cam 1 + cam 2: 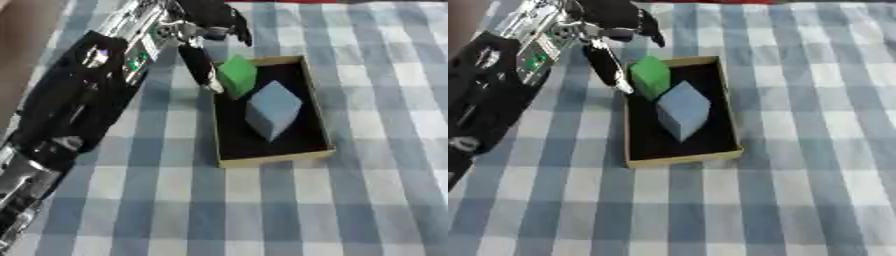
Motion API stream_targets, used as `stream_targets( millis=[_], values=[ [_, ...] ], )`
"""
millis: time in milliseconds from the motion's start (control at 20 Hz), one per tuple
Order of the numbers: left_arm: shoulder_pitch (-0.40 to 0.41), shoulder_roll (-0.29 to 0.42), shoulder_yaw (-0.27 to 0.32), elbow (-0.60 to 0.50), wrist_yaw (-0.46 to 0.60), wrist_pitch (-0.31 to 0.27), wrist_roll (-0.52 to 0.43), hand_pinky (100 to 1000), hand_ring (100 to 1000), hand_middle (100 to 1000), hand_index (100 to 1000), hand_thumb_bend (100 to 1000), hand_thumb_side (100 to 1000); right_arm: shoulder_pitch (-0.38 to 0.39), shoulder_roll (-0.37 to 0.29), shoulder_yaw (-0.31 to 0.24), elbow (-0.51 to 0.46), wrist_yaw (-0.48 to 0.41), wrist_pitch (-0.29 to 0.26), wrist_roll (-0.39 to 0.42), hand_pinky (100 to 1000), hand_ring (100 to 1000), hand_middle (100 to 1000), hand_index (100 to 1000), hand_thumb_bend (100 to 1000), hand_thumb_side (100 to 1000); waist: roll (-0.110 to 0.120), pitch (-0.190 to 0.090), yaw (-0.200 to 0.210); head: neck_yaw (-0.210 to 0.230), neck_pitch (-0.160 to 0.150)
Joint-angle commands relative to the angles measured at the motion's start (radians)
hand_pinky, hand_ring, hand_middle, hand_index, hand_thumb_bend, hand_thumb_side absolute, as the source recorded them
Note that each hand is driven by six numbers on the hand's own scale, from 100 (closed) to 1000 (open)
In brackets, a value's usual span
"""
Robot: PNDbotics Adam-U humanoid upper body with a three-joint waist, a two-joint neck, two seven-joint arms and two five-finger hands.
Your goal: Pick up objects on the table and place them in the box.
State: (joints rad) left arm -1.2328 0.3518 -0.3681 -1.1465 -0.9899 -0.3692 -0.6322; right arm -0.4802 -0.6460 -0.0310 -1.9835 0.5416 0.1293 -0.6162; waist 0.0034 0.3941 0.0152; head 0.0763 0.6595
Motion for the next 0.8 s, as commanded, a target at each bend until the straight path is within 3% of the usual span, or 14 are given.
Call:
stream_targets(
  millis=[50,450,800],
  values=[
    [-0.032,0.032,0.036,-0.063,0.033,-0.005,0.029,718,781,741,853,521,507,-0.005,-0.024,-0.013,-0.017,0.002,0.0,-0.001,824,794,798,808,100,1000,-0.005,-0.04,0.007,-0.008,0.016],
    [0.019,0.163,0.12,-0.231,0.136,-0.066,0.125,721,768,738,851,428,543,0.014,-0.037,-0.024,-0.017,0.012,0.003,-0.01,825,795,800,808,100,1000,-0.011,-0.065,0.049,-0.048,0.043],
    [0.151,0.302,0.201,-0.371,0.222,-0.001,0.21,708,747,724,848,386,571,0.033,-0.046,-0.041,-0.017,0.021,0.009,-0.028,824,796,802,808,100,1000,-0.018,-0.071,0.09,-0.087,0.041]
  ],
)
